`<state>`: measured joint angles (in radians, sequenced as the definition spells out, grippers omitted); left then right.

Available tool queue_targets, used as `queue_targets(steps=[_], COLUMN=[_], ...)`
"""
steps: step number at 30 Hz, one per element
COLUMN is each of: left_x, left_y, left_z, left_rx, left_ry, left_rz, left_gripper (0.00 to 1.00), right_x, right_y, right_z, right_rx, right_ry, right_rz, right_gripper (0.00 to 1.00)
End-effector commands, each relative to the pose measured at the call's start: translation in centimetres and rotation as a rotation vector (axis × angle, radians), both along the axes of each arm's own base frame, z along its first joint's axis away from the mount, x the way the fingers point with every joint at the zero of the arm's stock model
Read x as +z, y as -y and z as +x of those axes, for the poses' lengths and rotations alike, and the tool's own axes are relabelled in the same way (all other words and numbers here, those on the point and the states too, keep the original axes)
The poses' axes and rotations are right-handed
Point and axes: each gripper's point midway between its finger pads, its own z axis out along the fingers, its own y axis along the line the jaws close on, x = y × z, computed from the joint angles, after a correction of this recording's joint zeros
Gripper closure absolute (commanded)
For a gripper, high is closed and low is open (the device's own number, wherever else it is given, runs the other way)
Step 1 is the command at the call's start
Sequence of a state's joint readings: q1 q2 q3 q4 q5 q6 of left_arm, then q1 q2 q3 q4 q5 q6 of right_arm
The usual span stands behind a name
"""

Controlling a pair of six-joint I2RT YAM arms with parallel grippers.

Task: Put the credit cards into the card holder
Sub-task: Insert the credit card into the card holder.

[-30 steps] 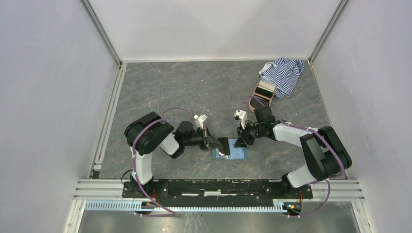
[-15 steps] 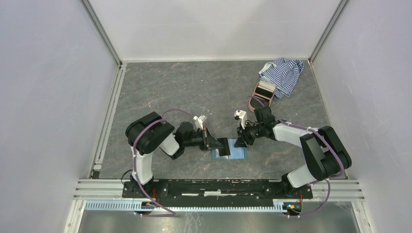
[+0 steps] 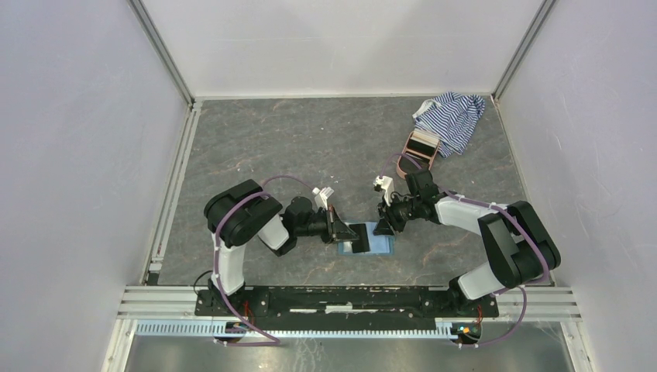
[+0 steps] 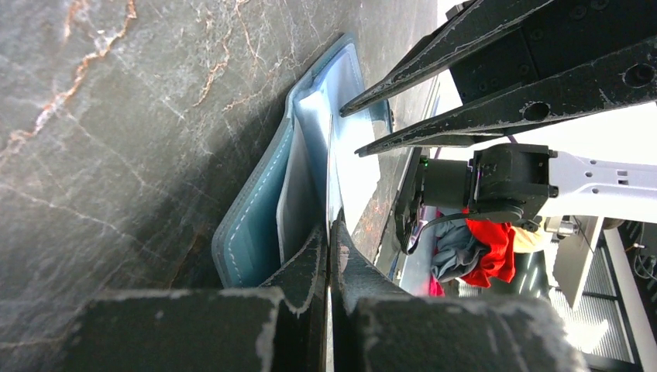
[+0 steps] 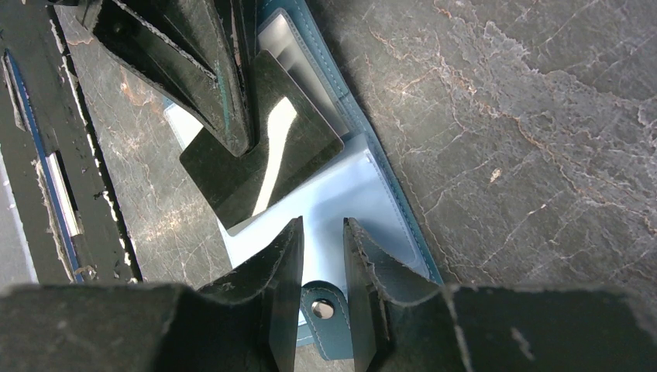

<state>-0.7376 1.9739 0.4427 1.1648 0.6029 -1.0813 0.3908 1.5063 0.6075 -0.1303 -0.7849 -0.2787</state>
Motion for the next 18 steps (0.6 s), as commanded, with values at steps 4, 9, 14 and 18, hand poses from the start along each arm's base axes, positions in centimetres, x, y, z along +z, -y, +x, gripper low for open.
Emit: queue_targets(steps=[4, 9, 14, 18], left_x=[-0.1, -0.2, -0.7, -1.1], left_y=[0.5, 1.3, 1.2, 1.2], left_z=[0.0, -0.3, -0.5, -0.5], left_rx=[0.021, -0.001, -0.004, -0.015], left_ry=[-0.023, -0.037, -0.052, -0.066], left_rz=[-0.015, -0.015, 0.011, 0.034], left_gripper=[0.98, 0.98, 0.98, 0.98], right_x=[-0.3, -0.1, 0.2, 0.9], right_y=[0.1, 0.0, -0.3, -0.6], right_z=[0.3, 0.3, 0.1, 0.0], right_rx=[0.011, 0.014, 0.026, 0.046], right_ry=[0.012, 0.014, 0.011, 0.023], right_rz=[-0.021, -0.016, 0.003, 0.034], right_gripper=[0.68, 0.67, 0.64, 0.63])
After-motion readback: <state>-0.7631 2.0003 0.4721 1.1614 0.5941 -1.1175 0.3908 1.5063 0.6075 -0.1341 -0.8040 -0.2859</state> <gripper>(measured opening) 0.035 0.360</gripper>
